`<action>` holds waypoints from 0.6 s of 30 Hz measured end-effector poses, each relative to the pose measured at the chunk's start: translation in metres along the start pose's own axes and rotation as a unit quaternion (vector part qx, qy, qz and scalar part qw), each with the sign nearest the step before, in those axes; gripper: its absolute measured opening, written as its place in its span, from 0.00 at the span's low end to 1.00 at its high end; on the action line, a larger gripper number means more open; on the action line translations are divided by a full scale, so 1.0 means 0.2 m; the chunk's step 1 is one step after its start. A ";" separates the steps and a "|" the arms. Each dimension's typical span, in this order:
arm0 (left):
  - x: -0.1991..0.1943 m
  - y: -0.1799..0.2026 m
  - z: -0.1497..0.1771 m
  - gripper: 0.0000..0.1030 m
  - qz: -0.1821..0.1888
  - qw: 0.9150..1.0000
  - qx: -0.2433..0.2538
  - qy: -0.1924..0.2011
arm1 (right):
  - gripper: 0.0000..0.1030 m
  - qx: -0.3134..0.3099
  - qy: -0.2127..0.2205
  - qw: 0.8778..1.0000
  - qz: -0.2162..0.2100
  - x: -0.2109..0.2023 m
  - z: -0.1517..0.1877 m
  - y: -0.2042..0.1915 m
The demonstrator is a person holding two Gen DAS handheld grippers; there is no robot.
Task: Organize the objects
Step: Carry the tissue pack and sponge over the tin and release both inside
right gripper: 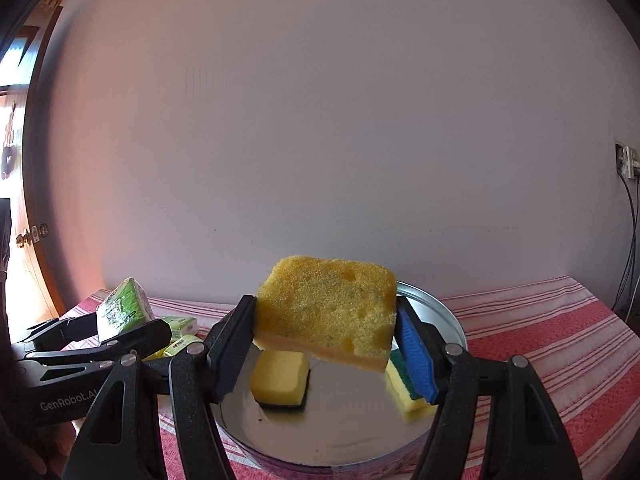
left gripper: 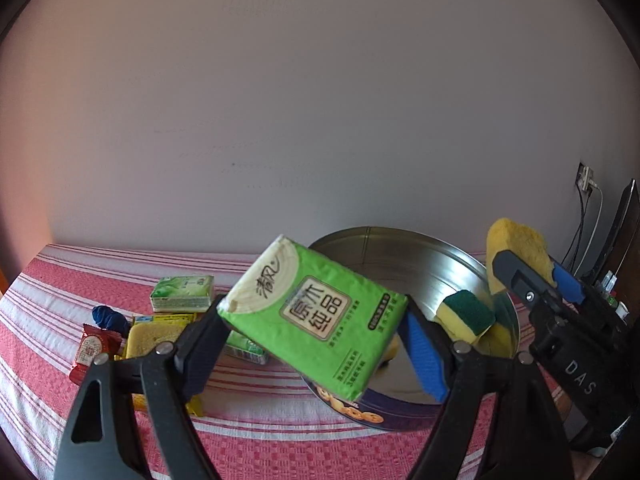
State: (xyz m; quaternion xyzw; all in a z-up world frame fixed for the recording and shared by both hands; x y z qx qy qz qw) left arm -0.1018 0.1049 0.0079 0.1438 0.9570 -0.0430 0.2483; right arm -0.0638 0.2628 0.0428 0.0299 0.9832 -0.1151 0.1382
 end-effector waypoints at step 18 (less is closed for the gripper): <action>0.29 0.28 -0.04 0.80 0.010 0.999 0.018 -0.025 | 0.68 0.034 -0.019 0.994 0.103 0.13 0.04 0.35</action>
Point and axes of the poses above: each gripper's, at about its wrist camera, not at the fingertips, and x roughly the way its jaws point, y to its right, z to its underside, the point moved 10 cm from there along x, roughly the way its jaws point, and after that the axes turned 8 degrees about x, right-handed, at the moved point
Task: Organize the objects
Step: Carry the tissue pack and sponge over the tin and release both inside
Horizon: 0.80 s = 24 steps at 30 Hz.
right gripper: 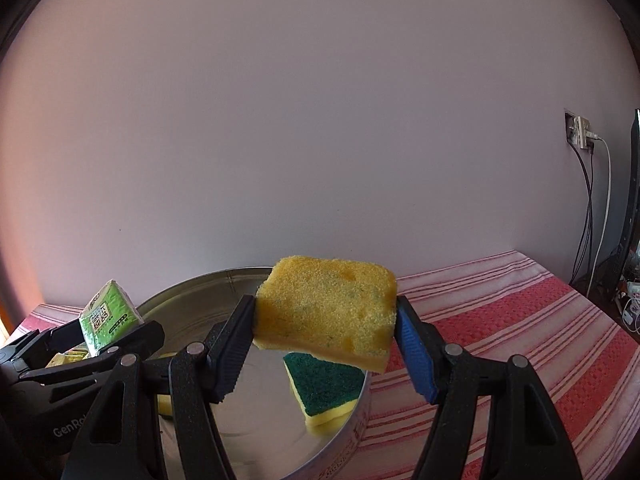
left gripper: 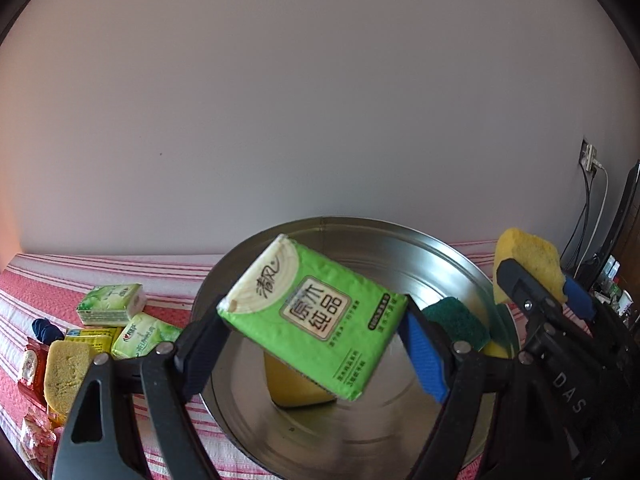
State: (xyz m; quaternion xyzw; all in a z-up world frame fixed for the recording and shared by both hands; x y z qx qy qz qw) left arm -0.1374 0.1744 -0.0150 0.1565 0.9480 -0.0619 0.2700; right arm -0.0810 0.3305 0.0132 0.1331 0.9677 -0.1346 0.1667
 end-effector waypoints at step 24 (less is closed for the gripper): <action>0.11 -0.02 0.11 0.80 -0.050 0.998 0.011 -0.025 | 0.68 -0.042 -0.051 0.998 0.017 0.16 0.15 -0.02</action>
Point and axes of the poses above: each gripper's, at about its wrist camera, not at the fingertips, and x roughly the way its jaws point, y to its right, z to its underside, the point moved 10 cm from there along x, roughly the way its jaws point, and after that the axes turned 8 degrees about x, right-handed, at the moved point
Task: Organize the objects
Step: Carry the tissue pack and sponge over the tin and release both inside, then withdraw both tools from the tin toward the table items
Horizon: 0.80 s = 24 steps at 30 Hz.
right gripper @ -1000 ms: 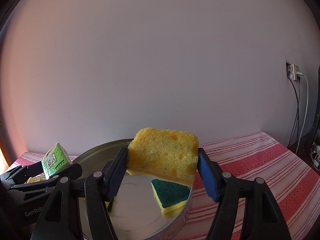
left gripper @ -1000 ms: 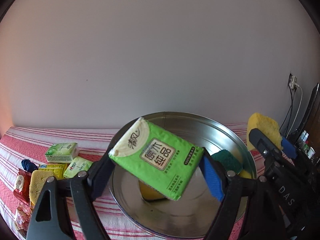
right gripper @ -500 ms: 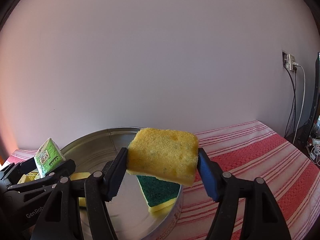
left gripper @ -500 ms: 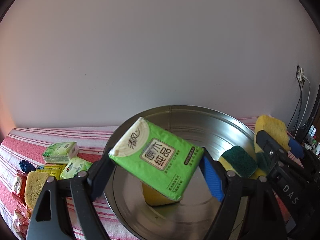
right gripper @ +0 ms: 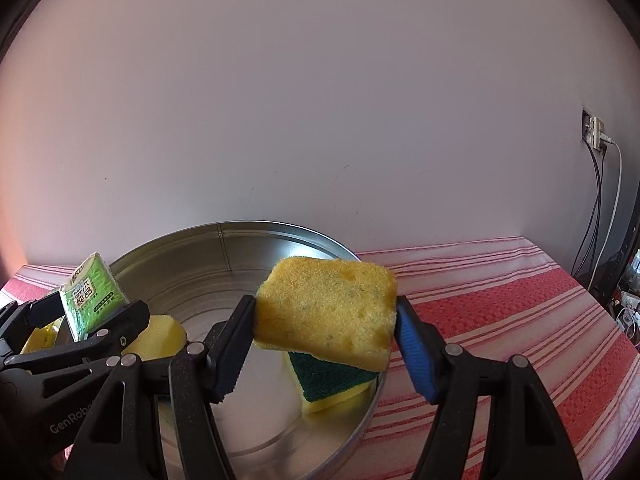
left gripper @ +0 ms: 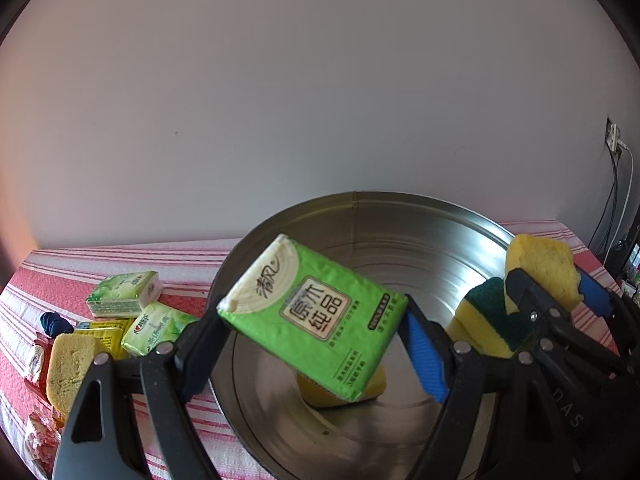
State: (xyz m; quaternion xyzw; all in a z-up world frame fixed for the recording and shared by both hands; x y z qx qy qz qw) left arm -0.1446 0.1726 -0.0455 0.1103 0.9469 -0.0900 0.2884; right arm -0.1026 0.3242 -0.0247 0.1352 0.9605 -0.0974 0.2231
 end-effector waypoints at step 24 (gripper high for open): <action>-0.23 -0.12 -0.04 0.99 -0.050 0.997 0.013 0.062 | 0.87 0.143 0.056 0.986 -0.057 -0.13 -0.14 0.13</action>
Point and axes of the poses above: each gripper's, at about its wrist camera, not at the fingertips, and x roughly the way its jaws point, y to its right, z to its underside, the point moved 10 cm from there along x, roughly the way its jaws point, and after that the axes turned 8 degrees about x, right-handed, at the moved point
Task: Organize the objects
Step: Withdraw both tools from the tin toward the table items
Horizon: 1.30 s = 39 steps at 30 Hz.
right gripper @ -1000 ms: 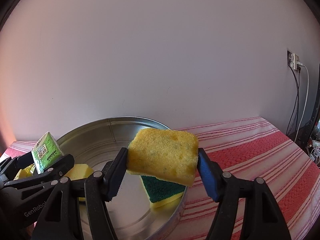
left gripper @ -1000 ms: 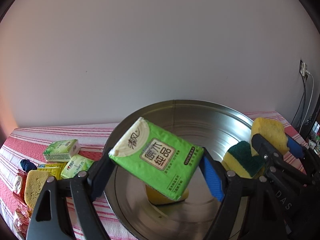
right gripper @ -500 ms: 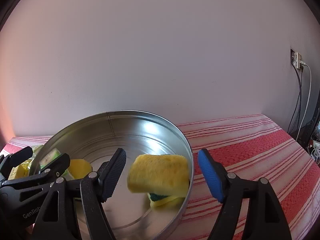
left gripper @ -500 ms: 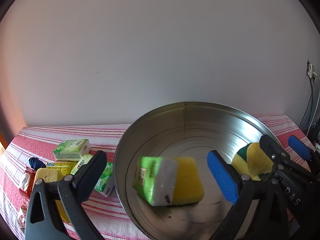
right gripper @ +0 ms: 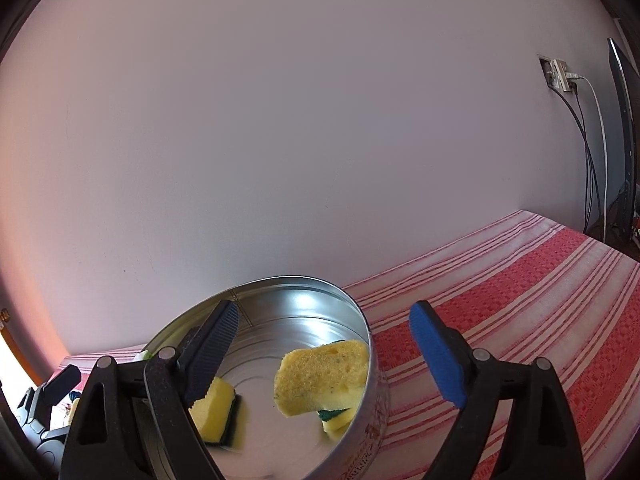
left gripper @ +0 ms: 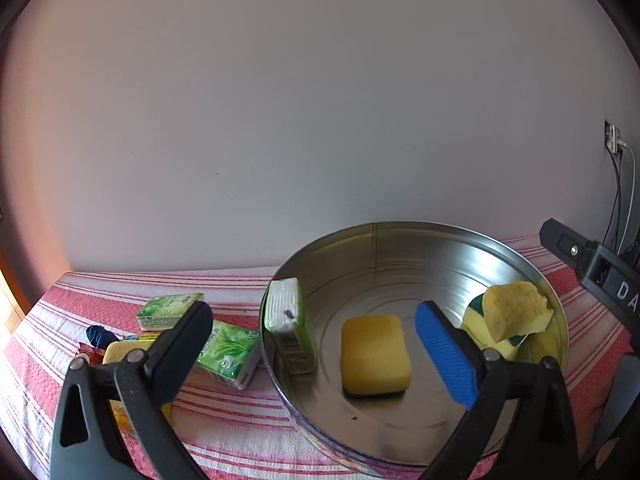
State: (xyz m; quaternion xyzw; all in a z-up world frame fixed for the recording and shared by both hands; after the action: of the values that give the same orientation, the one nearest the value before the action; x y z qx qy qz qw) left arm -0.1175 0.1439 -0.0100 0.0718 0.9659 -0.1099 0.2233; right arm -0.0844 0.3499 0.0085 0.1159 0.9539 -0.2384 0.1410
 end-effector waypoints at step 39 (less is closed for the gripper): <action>-0.18 -0.65 0.34 0.99 -0.050 0.997 -0.052 -0.019 | 0.96 -0.125 0.064 0.990 -0.022 -0.40 0.33 -0.48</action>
State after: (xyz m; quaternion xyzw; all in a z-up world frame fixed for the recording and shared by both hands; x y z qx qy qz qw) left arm -0.0823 -0.0012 -0.0300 0.0095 0.9682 -0.0719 0.2396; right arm -0.0233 0.2231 0.0178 0.0912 0.9856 -0.1122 0.0876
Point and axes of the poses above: each gripper's, at about its wrist camera, not at the fingertips, and x roughly the way its jaws point, y to its right, z to its underside, the point moved 10 cm from there along x, roughly the way its jaws point, and after that the axes turned 8 degrees about x, right-handed, at the moved point
